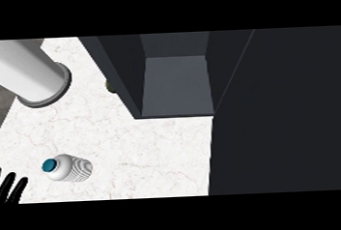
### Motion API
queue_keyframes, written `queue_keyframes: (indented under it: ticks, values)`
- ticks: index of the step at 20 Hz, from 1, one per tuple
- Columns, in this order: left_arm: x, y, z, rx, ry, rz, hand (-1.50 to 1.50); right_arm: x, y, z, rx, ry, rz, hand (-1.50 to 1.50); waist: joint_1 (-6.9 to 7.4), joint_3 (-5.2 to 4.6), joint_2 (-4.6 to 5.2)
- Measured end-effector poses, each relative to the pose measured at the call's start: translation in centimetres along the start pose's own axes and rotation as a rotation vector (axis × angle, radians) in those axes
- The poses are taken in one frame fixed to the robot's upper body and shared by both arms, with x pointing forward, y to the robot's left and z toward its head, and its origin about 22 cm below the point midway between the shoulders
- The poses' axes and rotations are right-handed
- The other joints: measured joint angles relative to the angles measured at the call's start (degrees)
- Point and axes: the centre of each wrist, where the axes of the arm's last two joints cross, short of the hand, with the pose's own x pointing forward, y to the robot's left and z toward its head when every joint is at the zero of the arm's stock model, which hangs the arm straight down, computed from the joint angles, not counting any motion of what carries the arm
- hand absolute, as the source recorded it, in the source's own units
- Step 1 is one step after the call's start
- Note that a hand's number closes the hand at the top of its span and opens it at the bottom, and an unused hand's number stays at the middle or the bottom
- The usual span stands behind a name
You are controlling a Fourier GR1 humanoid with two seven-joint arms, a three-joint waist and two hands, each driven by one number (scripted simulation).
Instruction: Pick up the bottled water, place it into the cabinet and close the cabinet
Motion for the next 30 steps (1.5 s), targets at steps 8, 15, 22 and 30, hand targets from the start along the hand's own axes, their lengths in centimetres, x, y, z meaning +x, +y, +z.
queue_keyframes:
  ticks: [8,15,22,30]
  values:
    - [-0.4,1.7,1.8,0.008,-0.023,-0.011,-1.5,-0.4,0.4,1.3,0.009,-0.006,0.007,-1.5,-0.08,-0.01,0.0]
    - [-1.5,3.8,1.9,0.055,-0.031,-0.017,-1.5,-2.0,0.0,1.7,0.014,-0.015,0.015,-1.5,-0.18,0.0,0.05]
    - [-3.2,6.1,1.4,0.092,-0.029,-0.055,-1.5,-2.4,-0.2,1.7,0.021,-0.022,0.021,-1.5,-0.22,-0.01,0.09]
    - [-4.5,9.6,-0.8,0.097,-0.005,-0.111,-1.5,-2.5,0.0,2.6,0.035,-0.015,0.014,-1.5,-0.44,-0.01,0.1]
